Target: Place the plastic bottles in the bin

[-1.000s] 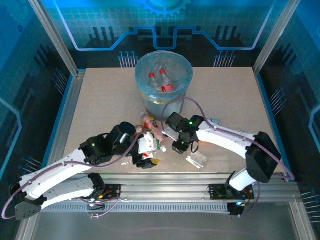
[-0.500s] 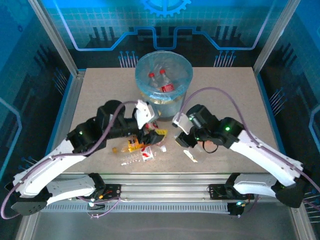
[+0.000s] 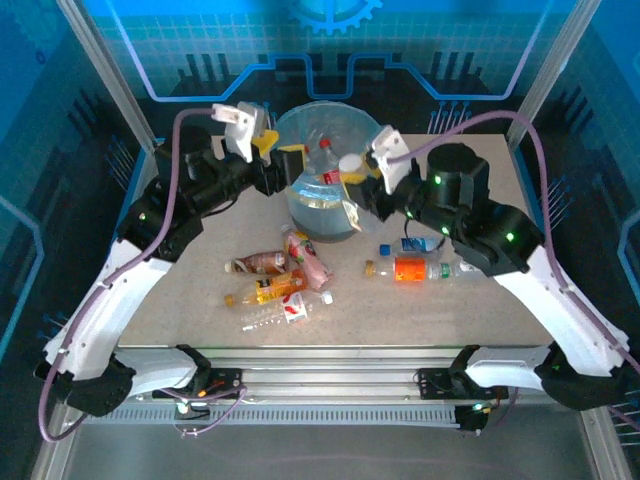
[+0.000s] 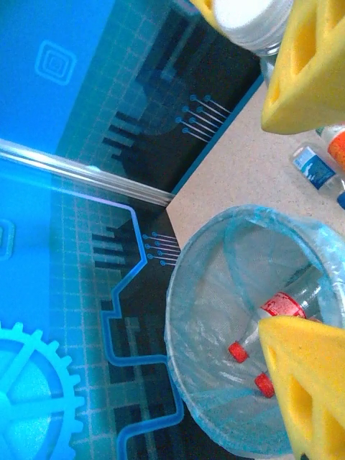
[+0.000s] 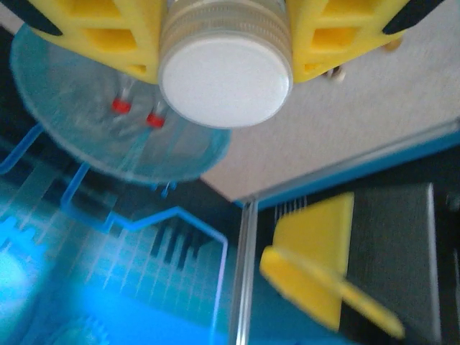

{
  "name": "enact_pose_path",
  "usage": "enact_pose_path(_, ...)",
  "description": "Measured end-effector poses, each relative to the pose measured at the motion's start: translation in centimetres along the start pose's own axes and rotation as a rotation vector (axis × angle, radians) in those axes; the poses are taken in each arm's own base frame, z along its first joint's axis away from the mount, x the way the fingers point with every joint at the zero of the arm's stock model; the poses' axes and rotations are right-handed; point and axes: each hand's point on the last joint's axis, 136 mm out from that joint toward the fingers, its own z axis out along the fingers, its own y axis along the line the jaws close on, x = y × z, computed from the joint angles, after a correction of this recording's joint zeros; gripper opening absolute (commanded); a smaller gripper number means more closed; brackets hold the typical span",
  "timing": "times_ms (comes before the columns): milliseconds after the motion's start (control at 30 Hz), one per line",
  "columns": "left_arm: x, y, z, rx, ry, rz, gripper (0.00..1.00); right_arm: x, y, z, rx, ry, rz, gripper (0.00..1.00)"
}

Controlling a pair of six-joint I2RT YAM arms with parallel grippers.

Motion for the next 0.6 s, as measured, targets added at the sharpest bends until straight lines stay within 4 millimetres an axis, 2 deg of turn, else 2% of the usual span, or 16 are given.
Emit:
enact_pose_path(67,-0.5,1.0,0.7,-0.026,0.003,-0.033,0.7,-1.3,-1.3,1.7,0.031,-0.037,0.006,0.17)
enact_pose_path(167,-0.9,2.8,1.7,-0.065,0.013,-0.089,0.7,-1.6,-3.3,4.9,0.071,-0.055,0.022,0.17)
enact_pose_path(267,-0.5,4.8,3.0,-0.095,0.036,-0.149,0.7,0.1,-5.2,8.8,0.097,-0.025,0.047,0.17)
enact_pose_path(333,0.5,5.9,3.9,-0.11,0.066,-0.189,0.7,1.7,-6.0,11.2,0.101,0.008,0.058,0.17)
enact_pose_path(400,1.7,6.8,4.8,-0.118,0.103,-0.225,0.69,2.2,-6.7,13.3,0.105,0.011,0.068,0.17)
enact_pose_path(600,4.3,7.8,6.5,-0.119,0.177,-0.287,0.7,3.7,-7.7,16.7,0.095,0.046,0.081,0.17)
